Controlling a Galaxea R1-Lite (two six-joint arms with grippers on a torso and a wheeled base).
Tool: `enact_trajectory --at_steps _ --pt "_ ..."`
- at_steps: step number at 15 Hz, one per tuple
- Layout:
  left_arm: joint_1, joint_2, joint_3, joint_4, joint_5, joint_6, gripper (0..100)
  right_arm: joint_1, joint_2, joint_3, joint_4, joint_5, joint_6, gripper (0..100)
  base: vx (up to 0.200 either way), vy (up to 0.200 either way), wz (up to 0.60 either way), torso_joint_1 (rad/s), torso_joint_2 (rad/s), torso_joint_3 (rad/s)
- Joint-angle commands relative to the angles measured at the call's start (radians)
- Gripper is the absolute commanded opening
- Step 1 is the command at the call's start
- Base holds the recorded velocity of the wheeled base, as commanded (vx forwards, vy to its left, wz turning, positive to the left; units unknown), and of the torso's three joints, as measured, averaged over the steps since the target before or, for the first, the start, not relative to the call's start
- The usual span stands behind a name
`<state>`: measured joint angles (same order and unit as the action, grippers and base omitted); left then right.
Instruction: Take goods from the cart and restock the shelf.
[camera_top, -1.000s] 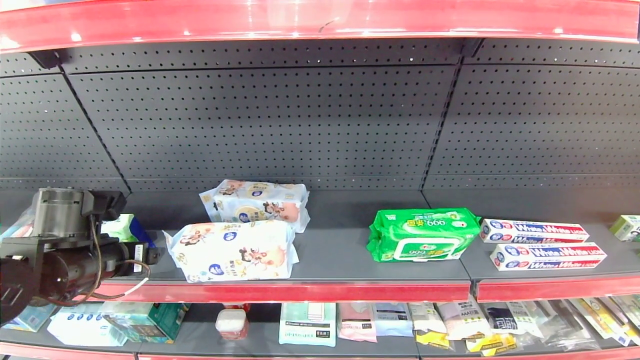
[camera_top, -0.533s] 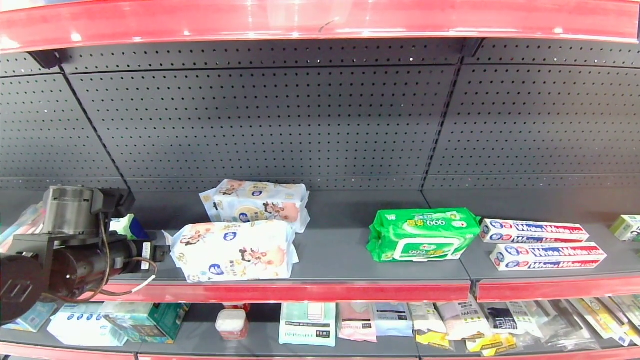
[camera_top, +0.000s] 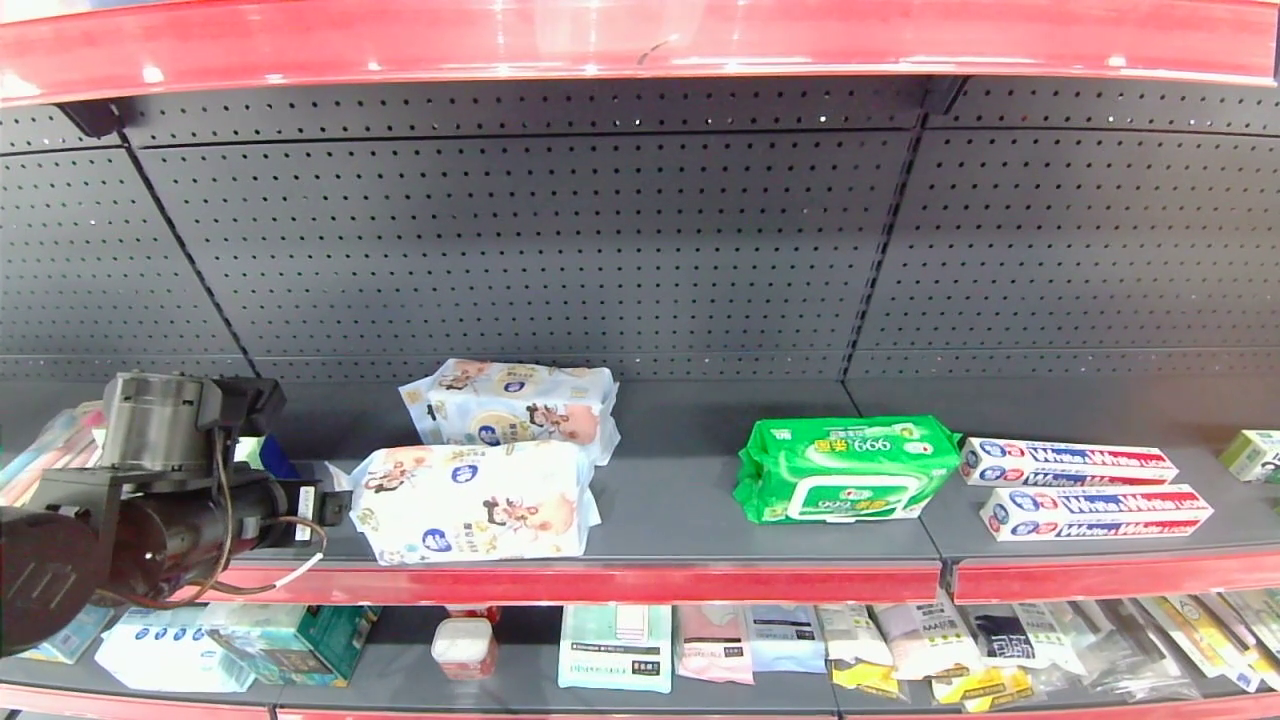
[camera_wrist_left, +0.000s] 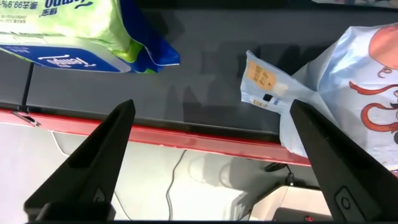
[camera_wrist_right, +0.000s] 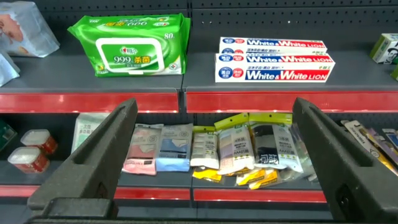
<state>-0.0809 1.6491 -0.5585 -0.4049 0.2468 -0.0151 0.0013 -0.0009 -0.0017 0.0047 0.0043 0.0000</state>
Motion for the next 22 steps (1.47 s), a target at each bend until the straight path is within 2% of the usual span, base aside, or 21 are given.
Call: enact_trajectory --at_steps 1,22 --pt "-0.005 -0.003 0.000 0.000 0.000 0.000 100 0.000 0.001 0.002 0.000 0.000 0.000 100 0.000 0.000 0.00 0.000 0.00 0.000" --pt "-0.050 0.001 -0.006 0.000 0.005 -0.003 100 0.000 0.001 0.000 0.000 0.000 0.000 100 0.000 0.000 0.00 0.000 0.00 0.000"
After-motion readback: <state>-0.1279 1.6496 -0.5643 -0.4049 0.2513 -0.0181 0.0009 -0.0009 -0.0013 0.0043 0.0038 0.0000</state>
